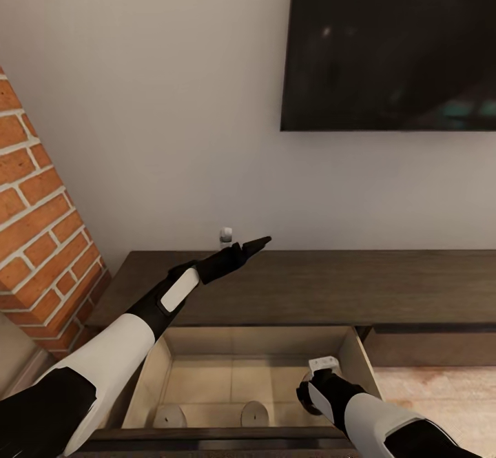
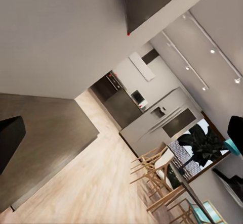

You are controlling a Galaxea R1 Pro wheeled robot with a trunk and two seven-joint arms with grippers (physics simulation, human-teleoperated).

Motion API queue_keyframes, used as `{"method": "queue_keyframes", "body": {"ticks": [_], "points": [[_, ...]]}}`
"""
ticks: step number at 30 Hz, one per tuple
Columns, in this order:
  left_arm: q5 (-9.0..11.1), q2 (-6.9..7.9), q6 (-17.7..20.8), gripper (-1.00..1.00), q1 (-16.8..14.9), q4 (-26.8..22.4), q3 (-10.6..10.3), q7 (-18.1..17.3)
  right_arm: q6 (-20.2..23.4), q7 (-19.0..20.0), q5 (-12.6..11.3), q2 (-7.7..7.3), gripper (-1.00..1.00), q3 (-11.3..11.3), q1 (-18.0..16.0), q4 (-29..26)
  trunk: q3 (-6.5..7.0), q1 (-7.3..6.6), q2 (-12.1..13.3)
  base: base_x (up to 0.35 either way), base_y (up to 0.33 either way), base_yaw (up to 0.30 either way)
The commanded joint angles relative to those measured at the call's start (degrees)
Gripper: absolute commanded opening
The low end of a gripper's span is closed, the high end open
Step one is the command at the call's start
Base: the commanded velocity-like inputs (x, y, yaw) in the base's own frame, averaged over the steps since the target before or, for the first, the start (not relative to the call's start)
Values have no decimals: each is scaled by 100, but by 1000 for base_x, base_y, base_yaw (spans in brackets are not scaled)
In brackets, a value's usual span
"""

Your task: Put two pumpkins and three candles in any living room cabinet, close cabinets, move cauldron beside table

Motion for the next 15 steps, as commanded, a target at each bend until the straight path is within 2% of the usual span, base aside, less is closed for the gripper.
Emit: {"method": "queue_keyframes", "body": {"ticks": [1, 15], "points": [[1, 0, -1, 100, -1, 0, 0, 0, -7, -2, -3, -2, -100, -3, 0, 0, -9, 0, 0, 0, 0, 0], [0, 0, -2, 100, -2, 0, 3, 0, 35, 14, -59, 2, -100, -9, -2, 0, -75, 0, 0, 0, 0, 0]]}}
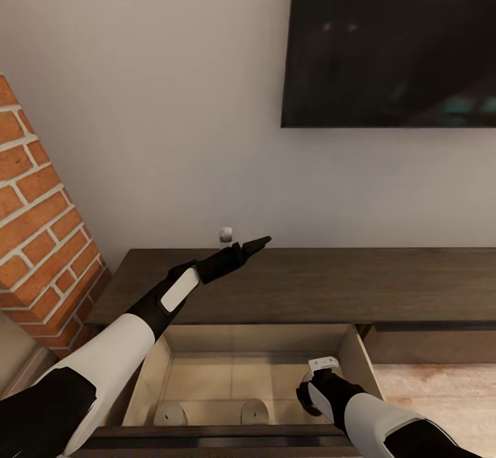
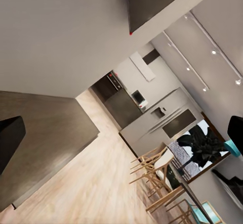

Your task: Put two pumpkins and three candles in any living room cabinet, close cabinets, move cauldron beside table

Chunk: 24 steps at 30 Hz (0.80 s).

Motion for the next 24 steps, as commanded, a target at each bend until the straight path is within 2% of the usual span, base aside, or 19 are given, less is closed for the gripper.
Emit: {"method": "queue_keyframes", "body": {"ticks": [1, 8, 9, 11, 14, 24], "points": [[0, 0, 0, 100, -2, 0, 1, 0, 0, -2, -16, -3, -100, -3, 1, 0, 0, 0, 0, 0, 0, 0], [1, 0, 4, 100, -3, 0, 1, 0, 145, 60, -27, -19, -100, -19, 1, 0, 0, 0, 0, 0, 0, 0], [1, 0, 3, 100, -2, 0, 1, 0, 222, 133, -27, -29, -100, -23, 2, 0, 0, 0, 0, 0, 0, 0], [-2, 0, 4, 100, -3, 0, -1, 0, 506, 602, -34, -115, -100, -29, 2, 4, 0, 0, 0, 0, 0, 0], [0, 0, 3, 100, -2, 0, -1, 0, 597, 791, -36, -196, -100, -31, -1, 1, 0, 0, 0, 0, 0, 0], [-3, 0, 0, 100, -1, 1, 0, 0, 585, 865, -36, -253, -100, -40, 2, 8, 0, 0, 0, 0, 0, 0]]}}
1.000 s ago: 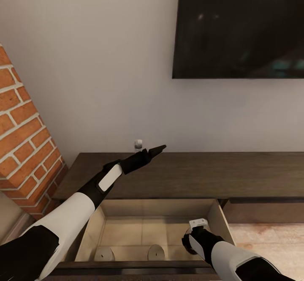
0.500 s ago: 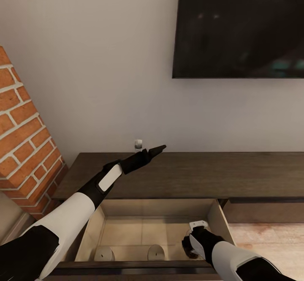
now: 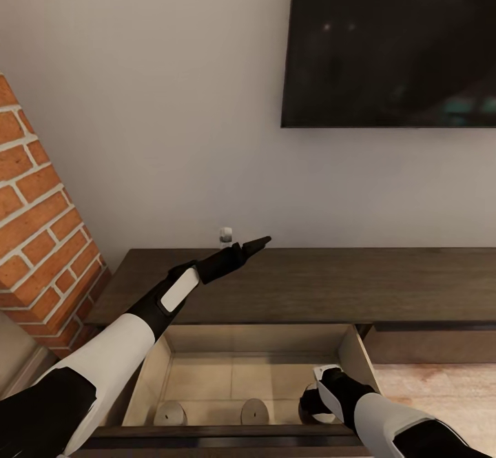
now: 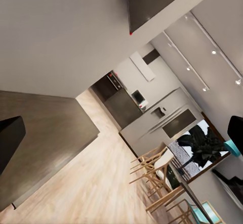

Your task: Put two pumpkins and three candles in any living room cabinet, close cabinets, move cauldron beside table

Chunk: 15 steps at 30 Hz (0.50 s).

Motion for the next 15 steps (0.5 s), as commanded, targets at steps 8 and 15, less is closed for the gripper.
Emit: {"method": "queue_keyframes", "body": {"ticks": [8, 15], "points": [[5, 0, 2, 100, 2, 4, -2, 0, -32, -83, -1, 12, -100, -4, 0, -2, 0, 0, 0, 0, 0, 0], [8, 0, 1, 100, 0, 1, -5, 0, -37, -71, 34, 26, -100, 0, -2, -16, -7, 0, 0, 0, 0, 0]]}}
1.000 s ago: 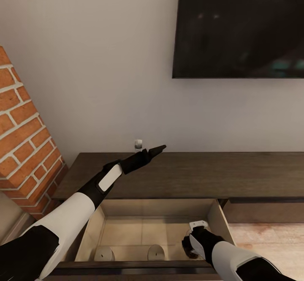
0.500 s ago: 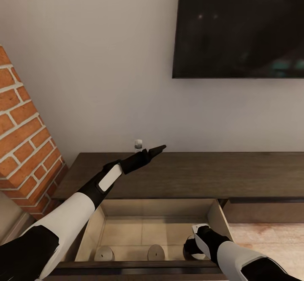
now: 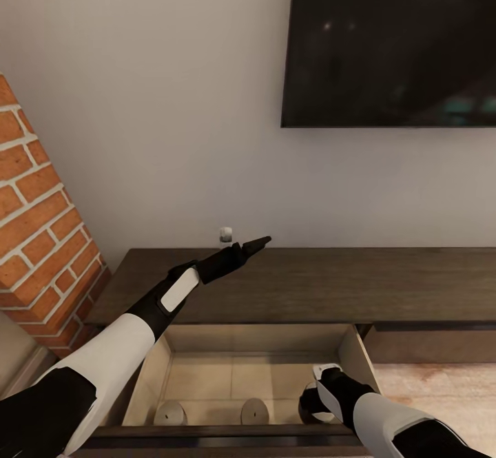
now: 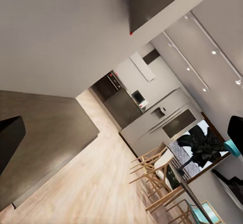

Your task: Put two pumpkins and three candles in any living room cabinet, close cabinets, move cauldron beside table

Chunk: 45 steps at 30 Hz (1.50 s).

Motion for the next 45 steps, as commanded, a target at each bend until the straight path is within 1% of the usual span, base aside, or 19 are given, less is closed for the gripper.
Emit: {"method": "queue_keyframes", "body": {"ticks": [1, 8, 14, 23, 45], "points": [[0, 0, -1, 100, 1, 0, -1, 0, -2, -4, -14, 3, -100, 2, 1, -1, -7, 0, 0, 0, 0, 0], [-8, -6, 1, 100, -2, -1, -2, 0, 5, -4, -10, -2, -100, 0, 0, -9, -67, 0, 0, 7, -6, 0], [-3, -3, -4, 100, 2, -1, 2, 0, -1, -4, -2, -1, -100, 4, 2, -15, -121, 0, 0, 136, -95, 0], [0, 0, -6, 100, 1, -1, 5, 0, -2, -4, 2, 7, -100, 5, 0, -27, -169, 0, 0, 7, -5, 0], [-2, -5, -3, 100, 1, -7, 1, -4, -2, 5, 8, 17, -100, 6, 1, -28, -365, 0, 0, 20, 0, 0]]}}
